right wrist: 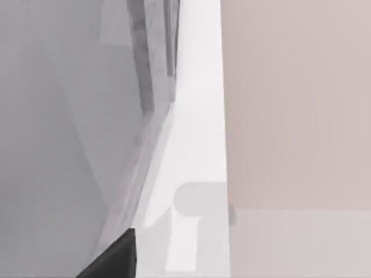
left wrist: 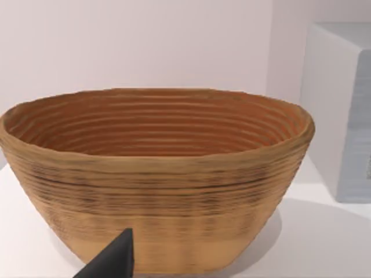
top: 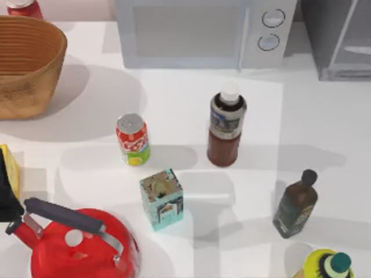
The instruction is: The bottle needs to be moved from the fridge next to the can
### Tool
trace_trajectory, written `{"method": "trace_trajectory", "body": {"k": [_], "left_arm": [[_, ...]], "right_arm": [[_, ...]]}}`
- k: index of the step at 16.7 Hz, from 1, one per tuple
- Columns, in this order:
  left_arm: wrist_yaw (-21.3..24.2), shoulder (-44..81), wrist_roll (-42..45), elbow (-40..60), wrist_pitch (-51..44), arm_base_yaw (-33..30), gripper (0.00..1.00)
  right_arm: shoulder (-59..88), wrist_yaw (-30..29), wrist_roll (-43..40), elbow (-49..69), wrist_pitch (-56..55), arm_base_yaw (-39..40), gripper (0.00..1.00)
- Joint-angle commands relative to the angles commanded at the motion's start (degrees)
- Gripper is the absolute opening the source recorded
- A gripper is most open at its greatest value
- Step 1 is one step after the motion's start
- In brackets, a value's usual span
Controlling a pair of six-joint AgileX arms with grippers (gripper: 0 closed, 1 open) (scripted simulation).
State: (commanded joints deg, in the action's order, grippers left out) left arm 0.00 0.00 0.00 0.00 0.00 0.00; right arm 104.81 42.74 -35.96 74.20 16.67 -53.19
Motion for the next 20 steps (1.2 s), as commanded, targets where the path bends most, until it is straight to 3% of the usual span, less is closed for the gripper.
{"method": "trace_trajectory", "body": {"k": [3, 6, 15, 20], "left_arm": [[0.0, 0.0, 0.0, 0.0, 0.0, 0.0, 1.00], [0.0, 0.0, 0.0, 0.0, 0.0, 0.0, 1.00], [0.0, 0.0, 0.0, 0.0, 0.0, 0.0, 1.00], [0.0, 0.0, 0.0, 0.0, 0.0, 0.0, 1.00]], "right_arm": [[-0.5, -0.6, 0.5, -0.6, -0.5, 0.1, 1.00], [-1.5, -5.6, 4.9, -2.4, -2.8, 5.5, 1.00], [-8.8, -32.5, 27.9, -13.2, -15.2, 42.3, 1.00], [-11.9, -41.3, 35.7, -17.1, -19.7, 51.9, 1.00]]}}
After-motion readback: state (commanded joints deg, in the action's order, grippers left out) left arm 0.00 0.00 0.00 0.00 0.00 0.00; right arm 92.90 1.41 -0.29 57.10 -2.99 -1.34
